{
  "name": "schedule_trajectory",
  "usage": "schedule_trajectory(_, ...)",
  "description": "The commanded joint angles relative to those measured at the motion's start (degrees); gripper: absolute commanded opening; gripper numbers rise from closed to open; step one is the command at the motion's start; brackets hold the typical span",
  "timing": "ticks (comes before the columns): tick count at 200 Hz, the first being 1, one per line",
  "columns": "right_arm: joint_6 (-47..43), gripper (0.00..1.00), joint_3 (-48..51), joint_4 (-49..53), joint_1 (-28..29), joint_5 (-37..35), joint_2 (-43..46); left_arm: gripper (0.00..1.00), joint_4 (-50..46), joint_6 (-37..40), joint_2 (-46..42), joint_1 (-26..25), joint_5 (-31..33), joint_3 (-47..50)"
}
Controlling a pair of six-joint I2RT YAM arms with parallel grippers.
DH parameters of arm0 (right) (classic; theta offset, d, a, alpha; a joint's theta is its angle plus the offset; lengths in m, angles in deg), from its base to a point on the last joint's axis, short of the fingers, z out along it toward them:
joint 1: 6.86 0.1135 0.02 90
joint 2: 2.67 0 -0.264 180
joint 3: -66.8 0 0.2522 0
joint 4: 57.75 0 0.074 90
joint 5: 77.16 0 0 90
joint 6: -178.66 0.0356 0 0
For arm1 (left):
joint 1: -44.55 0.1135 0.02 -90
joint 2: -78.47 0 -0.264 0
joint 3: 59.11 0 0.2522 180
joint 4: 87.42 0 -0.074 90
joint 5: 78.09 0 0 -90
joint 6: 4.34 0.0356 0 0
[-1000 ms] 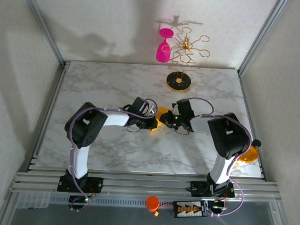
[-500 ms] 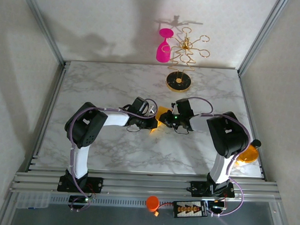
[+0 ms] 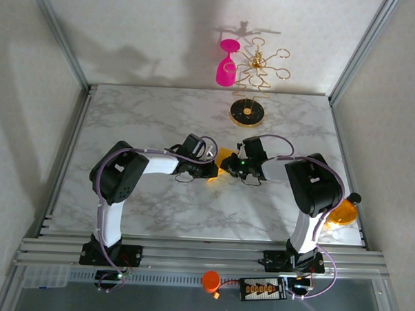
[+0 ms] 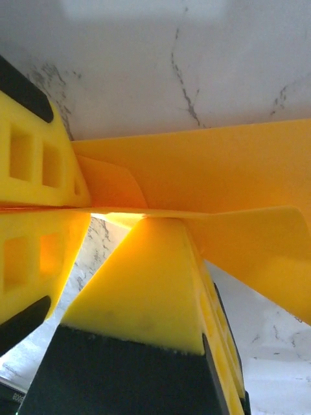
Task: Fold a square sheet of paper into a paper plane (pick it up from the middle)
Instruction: Fold the wing for the fifth time at the center of the table.
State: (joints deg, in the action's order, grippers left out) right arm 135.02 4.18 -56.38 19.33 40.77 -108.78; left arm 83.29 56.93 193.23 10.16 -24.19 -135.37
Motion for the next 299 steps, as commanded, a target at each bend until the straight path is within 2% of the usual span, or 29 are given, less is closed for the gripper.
schedule_trajectory(1,-1.61,0.15,-0.97,3.67,0.52,-2.41,-1.2,0.11,-4.89,-0.62,2.43,0.25,1.67,0.8)
schedule_trajectory(72,-2.51,0.15,-1.68,4.38,0.51,-2.1,-2.26,0.16,-3.65,-2.45,0.76,0.32,0.68,2.18)
schedule_trajectory(139,-4.15,0.15,-2.29,4.55,0.53,-1.56,-1.86,0.22,-3.13,-5.17,-5.01,0.47,1.11,4.3)
schedule_trajectory(236,-4.1,0.19,-3.21,2.02,0.56,2.66,0.19,0.13,-2.84,-6.3,-6.41,0.55,2.59,6.43)
schedule_trajectory(264,-3.74,0.2,-2.1,-0.79,0.76,5.68,2.1,0.12,-3.09,-5.65,-6.3,0.55,3.53,6.69)
schedule_trajectory(299,-4.26,0.22,-1.17,-0.28,2.21,5.65,3.02,0.14,-3.04,-5.11,-6.61,0.29,4.27,7.13)
